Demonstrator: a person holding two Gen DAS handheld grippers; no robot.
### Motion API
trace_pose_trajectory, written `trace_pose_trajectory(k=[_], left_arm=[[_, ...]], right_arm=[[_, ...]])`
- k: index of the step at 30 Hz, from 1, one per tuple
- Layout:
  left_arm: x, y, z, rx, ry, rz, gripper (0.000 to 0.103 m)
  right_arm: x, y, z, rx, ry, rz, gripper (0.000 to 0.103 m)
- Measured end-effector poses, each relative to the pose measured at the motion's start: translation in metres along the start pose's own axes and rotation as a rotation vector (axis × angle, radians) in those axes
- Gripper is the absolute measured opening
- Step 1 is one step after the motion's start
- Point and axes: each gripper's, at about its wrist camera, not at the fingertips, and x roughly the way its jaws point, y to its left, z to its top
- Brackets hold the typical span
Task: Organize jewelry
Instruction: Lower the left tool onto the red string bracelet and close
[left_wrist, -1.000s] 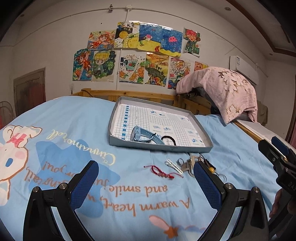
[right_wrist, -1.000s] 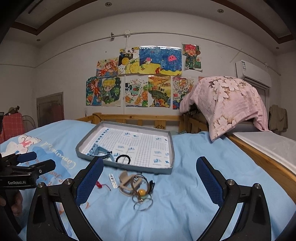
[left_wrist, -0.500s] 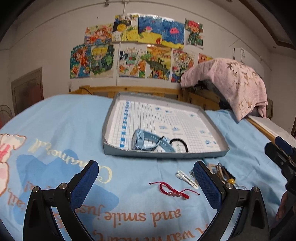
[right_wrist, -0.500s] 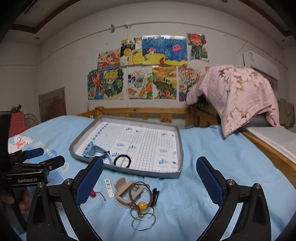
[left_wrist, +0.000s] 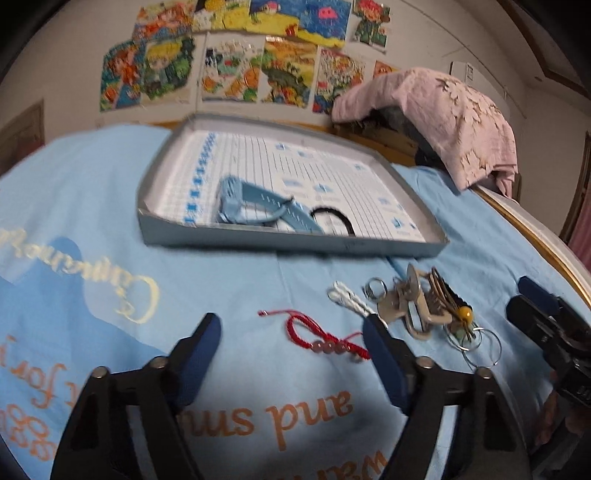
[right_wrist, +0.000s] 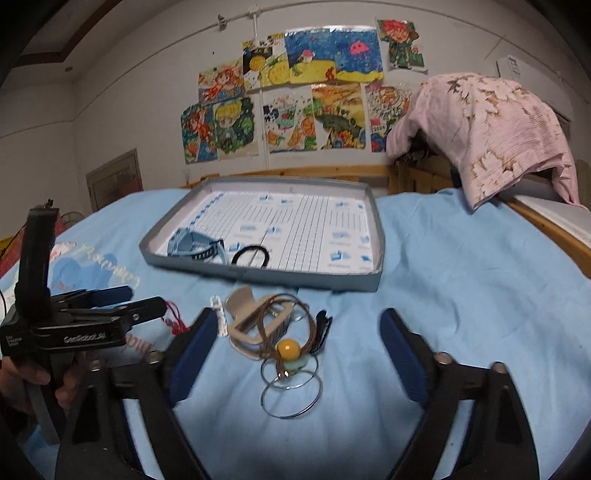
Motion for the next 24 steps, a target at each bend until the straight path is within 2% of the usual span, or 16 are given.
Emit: trace_pose_trajectory(k=[2,7,9,16,18,20,22,24], left_arm=[[0.005,0.002,-0.002,-0.008,0.019,-0.017,0.066],[0.019,0.006,-0.004,-0.025,0.068,-0.066,0.064],[0.023,0.007,-0.005,-0.034,0.078,-0.077,0.060],[0.028,0.008,-0.007,-0.040,0.095,-0.117,0.036],[0.030,0.009,-0.007,-0.049,0.106,-0.129,0.030],[0.032,0.011,-0.007,-0.061,0.114,-0.141,0.019],[0.034,0.011,-0.007,-0.067,0.121,-0.161,0.013],[0.033,0.008,-0.007,-0.057,0.120,-0.169,0.012]], right_arm=[[0.005,-0.001,-0.005,0.012,0.029,0.005,0.067],[0.015,-0.005,-0.016,0.042,0.101,0.005,0.065],[0.019,-0.005,-0.019,0.046,0.130,-0.003,0.062],[0.025,-0.005,-0.028,0.066,0.211,-0.023,0.047],[0.026,-0.006,-0.029,0.073,0.225,-0.030,0.044],[0.029,-0.007,-0.031,0.081,0.242,-0.026,0.043],[0.030,-0.008,-0.033,0.086,0.251,-0.027,0.037],[0.031,-0.006,-0.033,0.083,0.261,-0.029,0.031]])
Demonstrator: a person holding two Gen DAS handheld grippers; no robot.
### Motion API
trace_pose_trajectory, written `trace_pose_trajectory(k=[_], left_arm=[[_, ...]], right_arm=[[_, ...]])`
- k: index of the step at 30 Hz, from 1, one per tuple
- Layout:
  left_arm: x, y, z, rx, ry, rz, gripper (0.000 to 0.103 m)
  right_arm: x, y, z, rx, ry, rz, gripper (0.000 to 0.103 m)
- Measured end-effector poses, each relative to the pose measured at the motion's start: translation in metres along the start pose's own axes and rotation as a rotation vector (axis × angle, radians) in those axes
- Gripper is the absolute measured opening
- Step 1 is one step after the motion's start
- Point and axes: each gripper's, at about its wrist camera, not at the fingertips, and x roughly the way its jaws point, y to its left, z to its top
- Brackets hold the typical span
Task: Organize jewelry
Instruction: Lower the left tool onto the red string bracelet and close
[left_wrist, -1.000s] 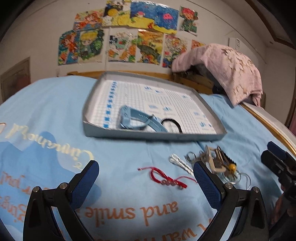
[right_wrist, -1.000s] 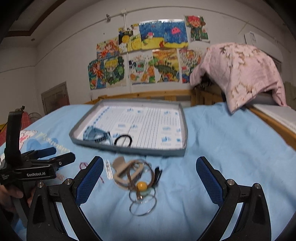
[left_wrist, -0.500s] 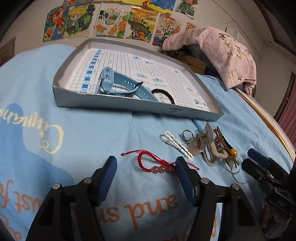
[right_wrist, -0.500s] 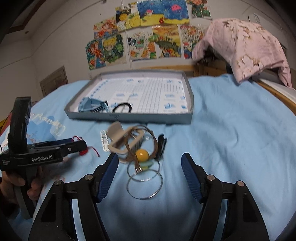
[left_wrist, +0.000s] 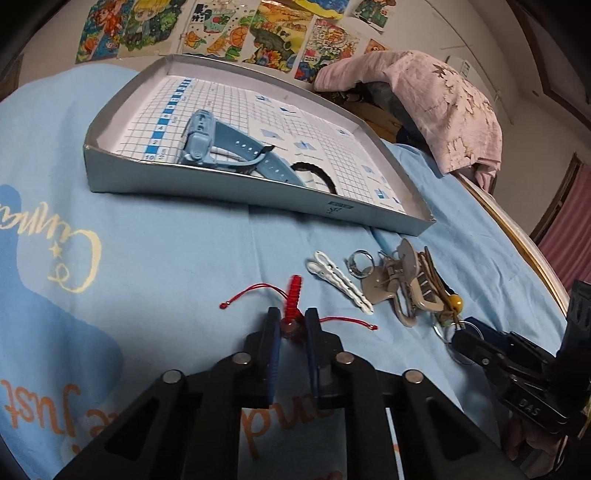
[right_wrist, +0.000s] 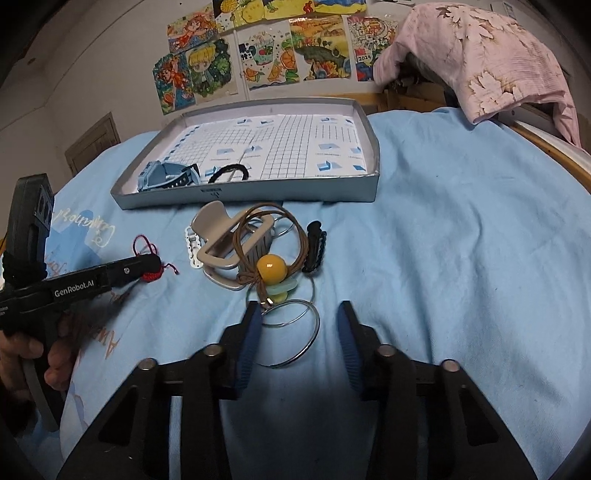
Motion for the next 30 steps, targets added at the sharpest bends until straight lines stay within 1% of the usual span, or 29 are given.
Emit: trace_pose_trajectory(k=[6,9,10,15,21,30], left_arm=[[-0.004,-0.012,-0.002,0.045,0.009,-0.034,0.009],[-0.009,-0.019,-0.004,0.064,0.019,-0.050,0.009],[-0.011,-0.021,-0.006,0.070,0.021,-0.056,0.009],[-0.025,-0.037,-0.016,0.116,0.029,-0.083,0.008],[-0.044,-0.059,-0.019,0.174,0.007,-0.120,0.008],[-0.054,-0.068,-0.010,0.178,0.005,-0.150,0.008]], right_arm=[[-0.001,0.003,-0.001,0.003,0.011,-0.002,0.013],[-0.009,0.001,-0.002,0.021,-0.002,0.008,0.005],[-0.013,0.001,-0.002,0.027,-0.012,0.013,0.003],[-0.035,0.000,-0.005,0.036,-0.072,0.014,0.002],[-0.060,0.005,0.000,0.004,-0.143,-0.002,0.002],[-0.086,0.013,0.021,-0.040,-0.230,-0.010,0.002]])
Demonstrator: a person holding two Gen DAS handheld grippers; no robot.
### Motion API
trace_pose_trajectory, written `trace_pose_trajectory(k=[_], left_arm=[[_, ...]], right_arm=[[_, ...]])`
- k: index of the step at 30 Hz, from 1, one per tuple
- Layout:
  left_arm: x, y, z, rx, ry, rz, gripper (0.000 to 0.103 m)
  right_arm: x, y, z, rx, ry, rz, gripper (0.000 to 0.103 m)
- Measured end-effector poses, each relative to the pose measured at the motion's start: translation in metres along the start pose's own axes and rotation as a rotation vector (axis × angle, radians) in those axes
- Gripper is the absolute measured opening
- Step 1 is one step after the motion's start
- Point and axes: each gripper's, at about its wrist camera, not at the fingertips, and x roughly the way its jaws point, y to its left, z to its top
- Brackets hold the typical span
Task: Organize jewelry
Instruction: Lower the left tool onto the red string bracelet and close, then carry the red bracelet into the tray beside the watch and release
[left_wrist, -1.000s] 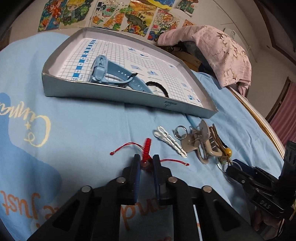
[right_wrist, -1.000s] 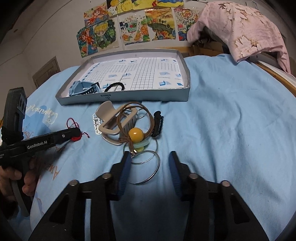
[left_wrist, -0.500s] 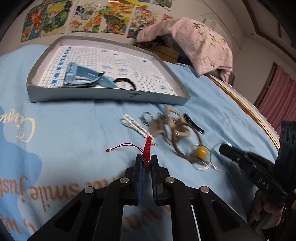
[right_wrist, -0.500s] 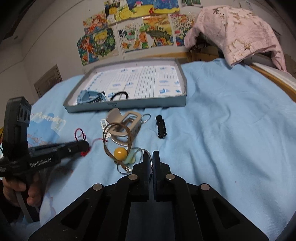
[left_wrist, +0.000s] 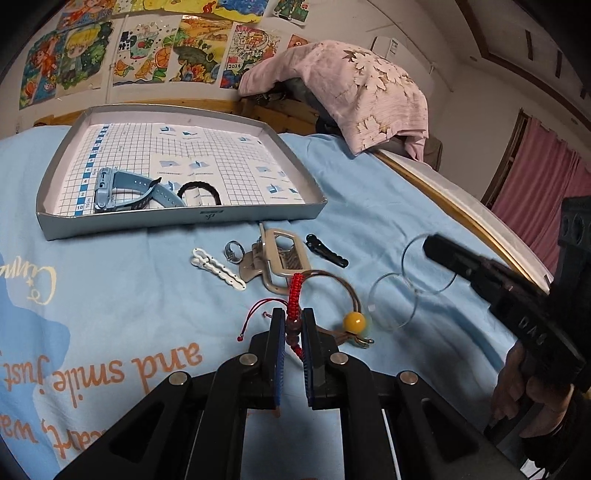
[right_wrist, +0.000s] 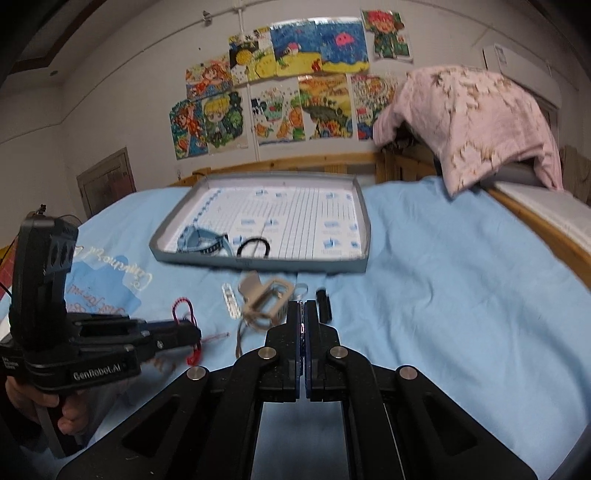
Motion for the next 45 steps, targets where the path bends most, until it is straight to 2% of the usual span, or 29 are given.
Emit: trace_pose_trajectory(k=[4,8,11,17,21,23,29,34,42,45], left_arm=[[0.000,0.005,0.006,-0.022,-0.011,-0.007,0.008],[0.003,0.021,0.023,-0.089,-0.032,0.021,0.008],[0.004,0.036,0.040,-0.132,-0.074,0.074,0.008],[0.014,0.071,0.082,-0.146,-0.169,0.170,0.008],[0.034,0.092,0.106,-0.170,-0.210,0.167,0.008],[0.046,0.097,0.114,-0.177,-0.203,0.175,0.008],[0.075,0.104,0.118,-0.162,-0.191,0.198,0.008],[0.090,0.106,0.109,-0.170,-0.159,0.198,0.008],[0.092,0.103,0.108,-0.160,-0.160,0.237,0.009],[0.090,0.102,0.108,-0.156,-0.149,0.244,0.014]], right_arm=[[-0.008,0.005,0.015,-0.035,-0.042,0.018,0.002],[-0.001,0.010,0.035,-0.055,-0.063,0.073,0.002],[0.011,0.016,0.054,-0.045,-0.091,0.126,0.002],[0.056,0.030,0.084,-0.076,-0.131,0.151,0.002],[0.110,0.029,0.101,-0.023,-0.065,0.175,0.002],[0.136,0.025,0.104,0.008,-0.035,0.161,0.002],[0.185,0.012,0.090,0.047,0.055,0.116,0.002],[0.202,0.004,0.073,0.058,0.116,0.098,0.002],[0.217,-0.007,0.063,0.095,0.172,0.058,0.003],[0.214,-0.011,0.063,0.104,0.170,0.042,0.006]])
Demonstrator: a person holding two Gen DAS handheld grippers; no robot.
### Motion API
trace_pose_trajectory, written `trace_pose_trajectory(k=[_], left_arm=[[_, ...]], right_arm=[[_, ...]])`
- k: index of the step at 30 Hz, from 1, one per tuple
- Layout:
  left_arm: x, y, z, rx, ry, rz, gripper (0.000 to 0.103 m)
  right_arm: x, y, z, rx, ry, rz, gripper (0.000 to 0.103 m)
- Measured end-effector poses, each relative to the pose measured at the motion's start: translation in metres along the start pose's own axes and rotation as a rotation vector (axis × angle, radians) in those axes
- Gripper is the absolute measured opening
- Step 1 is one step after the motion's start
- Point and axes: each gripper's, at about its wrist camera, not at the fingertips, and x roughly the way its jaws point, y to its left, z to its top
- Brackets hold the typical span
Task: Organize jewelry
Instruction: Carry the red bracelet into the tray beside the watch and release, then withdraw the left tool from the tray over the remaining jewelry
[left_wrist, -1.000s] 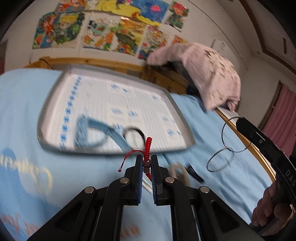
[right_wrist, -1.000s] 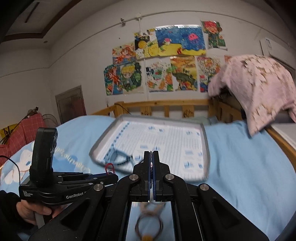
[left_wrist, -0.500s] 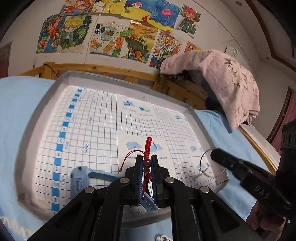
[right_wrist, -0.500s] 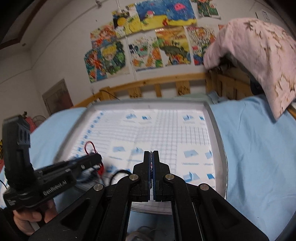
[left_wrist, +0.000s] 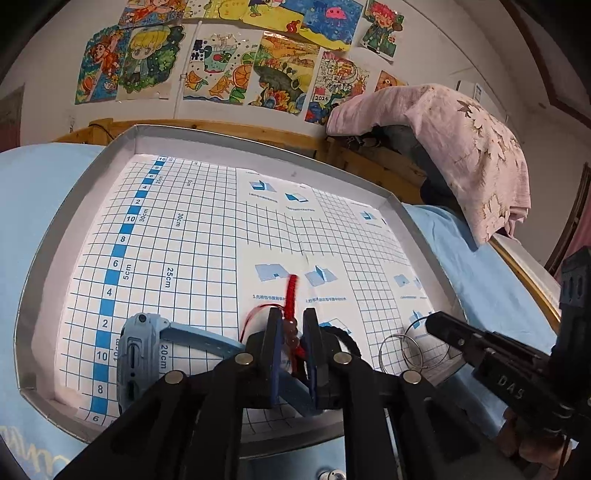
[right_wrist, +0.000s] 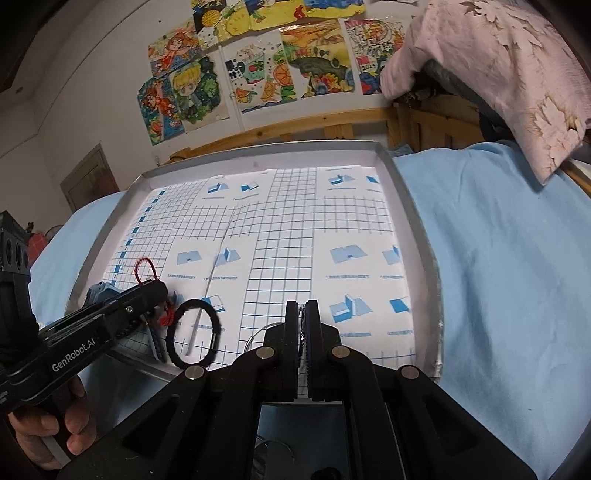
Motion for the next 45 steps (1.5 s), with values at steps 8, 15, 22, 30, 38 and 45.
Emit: trace_pose_trajectory(k=[8,15,22,30,38,45], left_arm=[[-0.016,-0.009,-0.004,-0.011,-0.014,-0.009,0.058],[-0.064,-0.013,-0.013,-0.038,-0.130,0.059,0.093],[-0.113,-0.018,-0.022,-0.039,-0.218,0.110,0.103],[-0.180,-0.032,-0.047,0.008,-0.353,0.172,0.103],[-0.223,-0.036,-0.081,0.045,-0.392,0.208,0.103],[-0.246,-0.043,-0.118,0.114,-0.418,0.229,0.103]], right_arm=[[-0.034,-0.014,0.000,0.025,-0.056,-0.055,0.047],[-0.081,-0.028,-0.004,0.037,-0.141,-0.094,0.067],[-0.139,-0.029,-0.018,0.008,-0.263,-0.095,0.091],[-0.198,-0.012,-0.041,-0.091,-0.399,-0.090,0.101],[-0.238,0.007,-0.072,-0.162,-0.436,-0.102,0.101],[-0.260,0.014,-0.098,-0.188,-0.448,-0.141,0.101]])
